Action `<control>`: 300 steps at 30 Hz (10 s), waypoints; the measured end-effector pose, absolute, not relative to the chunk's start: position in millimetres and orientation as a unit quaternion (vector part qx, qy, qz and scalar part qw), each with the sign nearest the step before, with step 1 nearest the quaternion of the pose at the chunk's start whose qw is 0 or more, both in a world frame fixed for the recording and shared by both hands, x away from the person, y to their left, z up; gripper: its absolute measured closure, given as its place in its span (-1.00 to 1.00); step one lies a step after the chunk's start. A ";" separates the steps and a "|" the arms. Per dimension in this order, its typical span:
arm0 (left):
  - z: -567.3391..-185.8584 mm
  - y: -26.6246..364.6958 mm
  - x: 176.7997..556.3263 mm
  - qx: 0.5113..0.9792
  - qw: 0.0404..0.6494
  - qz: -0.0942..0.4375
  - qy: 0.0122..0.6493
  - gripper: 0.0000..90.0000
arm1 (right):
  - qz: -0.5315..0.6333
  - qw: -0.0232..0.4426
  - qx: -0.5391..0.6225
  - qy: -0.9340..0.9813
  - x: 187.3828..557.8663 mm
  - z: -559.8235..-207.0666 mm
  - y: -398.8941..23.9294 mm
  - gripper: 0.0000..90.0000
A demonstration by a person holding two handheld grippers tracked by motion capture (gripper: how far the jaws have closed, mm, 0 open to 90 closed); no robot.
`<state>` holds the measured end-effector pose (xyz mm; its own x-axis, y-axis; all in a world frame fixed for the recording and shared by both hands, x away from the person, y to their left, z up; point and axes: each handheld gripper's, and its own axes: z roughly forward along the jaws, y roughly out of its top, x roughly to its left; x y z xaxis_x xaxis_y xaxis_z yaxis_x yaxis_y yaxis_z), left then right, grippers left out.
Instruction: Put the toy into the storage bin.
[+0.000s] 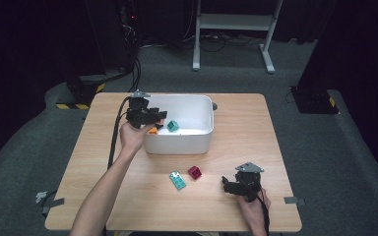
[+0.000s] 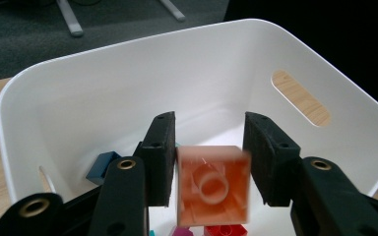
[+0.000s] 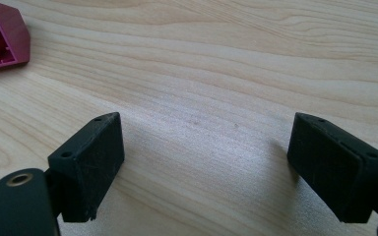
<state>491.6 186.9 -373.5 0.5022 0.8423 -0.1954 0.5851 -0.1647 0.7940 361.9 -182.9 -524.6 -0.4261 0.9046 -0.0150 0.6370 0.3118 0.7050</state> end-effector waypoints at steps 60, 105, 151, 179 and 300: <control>-396.9 190.1 385.8 0.786 0.457 0.133 0.394 -0.54 | 0.318 0.210 0.493 0.782 361.9 -524.6 -182.9 -0.70; -483.2 143.9 351.0 0.827 0.398 0.089 0.386 -0.58 | 0.318 0.210 0.493 0.782 361.9 -524.6 -182.9 -0.70; -519.7 113.5 354.9 0.850 0.345 0.153 0.367 -0.42 | 0.318 0.210 0.493 0.782 361.9 -524.6 -182.8 -0.70; -498.7 123.0 353.2 0.849 0.345 0.149 0.371 -0.40 | 0.318 0.210 0.493 0.782 361.9 -524.6 -182.9 -0.70; -369.3 159.8 497.8 0.794 0.366 0.146 0.463 -0.54 | 0.318 0.210 0.493 0.782 361.8 -524.6 -182.9 -0.69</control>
